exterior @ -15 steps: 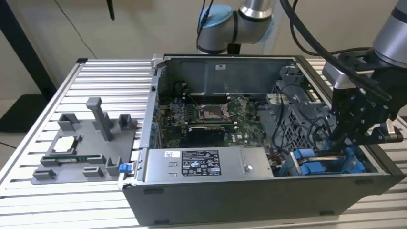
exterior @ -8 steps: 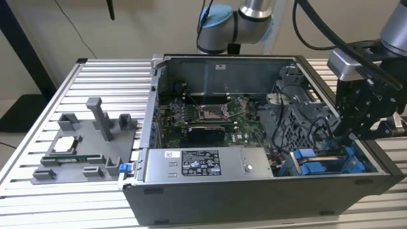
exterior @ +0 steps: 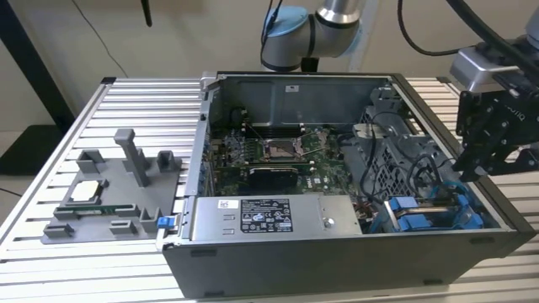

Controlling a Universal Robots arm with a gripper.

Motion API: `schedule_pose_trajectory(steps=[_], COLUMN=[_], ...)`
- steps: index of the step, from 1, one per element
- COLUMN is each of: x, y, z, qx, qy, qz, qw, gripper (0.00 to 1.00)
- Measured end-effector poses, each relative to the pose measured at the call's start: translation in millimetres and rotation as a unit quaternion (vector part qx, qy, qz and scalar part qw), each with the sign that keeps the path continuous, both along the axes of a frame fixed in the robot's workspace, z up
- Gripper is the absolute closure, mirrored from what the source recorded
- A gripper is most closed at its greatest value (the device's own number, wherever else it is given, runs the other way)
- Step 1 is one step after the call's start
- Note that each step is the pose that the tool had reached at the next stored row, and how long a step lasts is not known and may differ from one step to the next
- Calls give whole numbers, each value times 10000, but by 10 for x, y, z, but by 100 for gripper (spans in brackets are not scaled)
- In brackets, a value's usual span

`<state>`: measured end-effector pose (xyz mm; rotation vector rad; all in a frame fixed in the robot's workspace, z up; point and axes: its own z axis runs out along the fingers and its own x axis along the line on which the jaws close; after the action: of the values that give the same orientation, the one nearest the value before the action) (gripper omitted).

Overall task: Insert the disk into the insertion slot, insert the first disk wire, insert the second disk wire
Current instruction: 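Insert the first disk wire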

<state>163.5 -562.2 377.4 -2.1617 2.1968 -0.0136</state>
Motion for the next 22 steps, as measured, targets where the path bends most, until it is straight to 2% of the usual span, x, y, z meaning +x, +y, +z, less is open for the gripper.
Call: schedule_pose_trajectory(steps=[3,7,9,10,12,15,18,22], x=[129,231,246,248,249,248,249,250], y=[0,0,0,0,0,0,-1,0], z=[-1,-8,-15,-17,-28,-49,-69,-83], qx=[18,154,207,224,237,247,285,407], qy=[5,28,44,64,110,148,152,152], qz=[8,8,7,5,1,-4,-13,-38], qw=[10000,9999,9998,9997,9997,9996,9995,9990], gripper=[0,0,0,0,0,0,0,0])
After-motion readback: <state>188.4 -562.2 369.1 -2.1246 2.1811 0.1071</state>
